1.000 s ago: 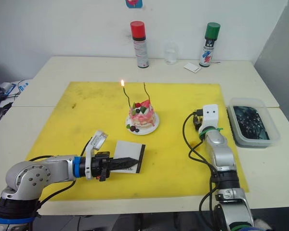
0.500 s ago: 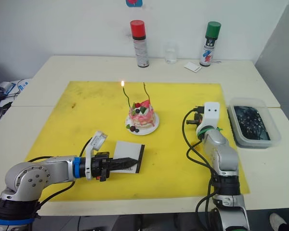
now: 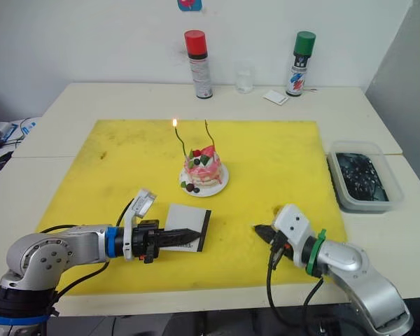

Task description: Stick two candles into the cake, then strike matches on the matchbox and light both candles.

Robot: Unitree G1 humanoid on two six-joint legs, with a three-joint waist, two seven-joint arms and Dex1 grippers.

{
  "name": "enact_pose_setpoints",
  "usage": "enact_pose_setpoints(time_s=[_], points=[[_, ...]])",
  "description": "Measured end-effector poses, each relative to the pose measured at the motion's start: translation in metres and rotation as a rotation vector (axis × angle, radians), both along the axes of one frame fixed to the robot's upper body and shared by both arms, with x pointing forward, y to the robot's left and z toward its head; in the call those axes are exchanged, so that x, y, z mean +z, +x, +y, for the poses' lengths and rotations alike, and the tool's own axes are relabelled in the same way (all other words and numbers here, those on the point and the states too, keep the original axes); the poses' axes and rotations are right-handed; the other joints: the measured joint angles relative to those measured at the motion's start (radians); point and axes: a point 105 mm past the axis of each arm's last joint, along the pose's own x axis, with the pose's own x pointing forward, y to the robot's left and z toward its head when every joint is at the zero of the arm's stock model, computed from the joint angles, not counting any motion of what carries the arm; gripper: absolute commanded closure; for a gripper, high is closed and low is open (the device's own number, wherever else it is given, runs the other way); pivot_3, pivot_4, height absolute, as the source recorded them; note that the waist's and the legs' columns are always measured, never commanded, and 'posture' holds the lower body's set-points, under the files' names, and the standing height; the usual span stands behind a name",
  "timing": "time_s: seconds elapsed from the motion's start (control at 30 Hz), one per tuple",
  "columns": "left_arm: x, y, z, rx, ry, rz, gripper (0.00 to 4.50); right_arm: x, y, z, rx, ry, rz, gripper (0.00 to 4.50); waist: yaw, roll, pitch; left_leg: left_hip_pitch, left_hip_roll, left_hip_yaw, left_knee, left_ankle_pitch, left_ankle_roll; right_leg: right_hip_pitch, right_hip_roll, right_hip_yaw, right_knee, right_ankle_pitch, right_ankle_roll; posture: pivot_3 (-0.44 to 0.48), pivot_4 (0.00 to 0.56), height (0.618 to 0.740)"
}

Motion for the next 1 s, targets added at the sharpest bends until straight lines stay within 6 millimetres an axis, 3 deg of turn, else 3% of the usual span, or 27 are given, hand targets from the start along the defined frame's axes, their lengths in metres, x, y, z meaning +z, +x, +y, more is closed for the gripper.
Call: enact_pose_setpoints(time_s=[0.37, 0.47, 0.67, 1.0], points=[[0.002, 0.003, 0.0, -0.015, 0.009, -0.007, 4.5, -0.025, 0.012, 0.01, 0.013, 0.015, 0.025, 4.46, 0.004, 0.0, 0.0, 0.0, 0.0, 0.0, 0.0, 0.0, 0.0, 0.0, 0.0, 0.0, -0.001, 0.0, 0.0, 0.0, 0.15, 0.74], [0.002, 0.003, 0.001, -0.012, 0.013, -0.006, 4.5, -0.026, 0.013, 0.011, 0.017, 0.015, 0.015, 3.83, 0.004, 0.0, 0.0, 0.0, 0.0, 0.0, 0.0, 0.0, 0.0, 0.0, 0.0, 0.0, -0.001, 0.0, 0.0, 0.0, 0.15, 0.74], [0.001, 0.003, 0.001, -0.01, 0.016, -0.004, 4.5, -0.026, 0.016, 0.012, 0.014, 0.013, -0.016, 1.76, 0.004, -0.001, 0.0, 0.0, 0.0, 0.0, 0.0, 0.0, 0.0, 0.0, 0.0, 0.0, 0.0, 0.0, 0.0, 0.0, 0.15, 0.74], [0.001, 0.003, 0.001, -0.009, 0.017, -0.004, 4.5, -0.025, 0.016, 0.015, 0.024, 0.037, -0.042, 1.76, 0.005, -0.001, 0.0, 0.0, 0.0, 0.0, 0.0, 0.0, 0.0, 0.0, 0.0, 0.0, 0.0, 0.0, 0.0, 0.0, 0.15, 0.74]])
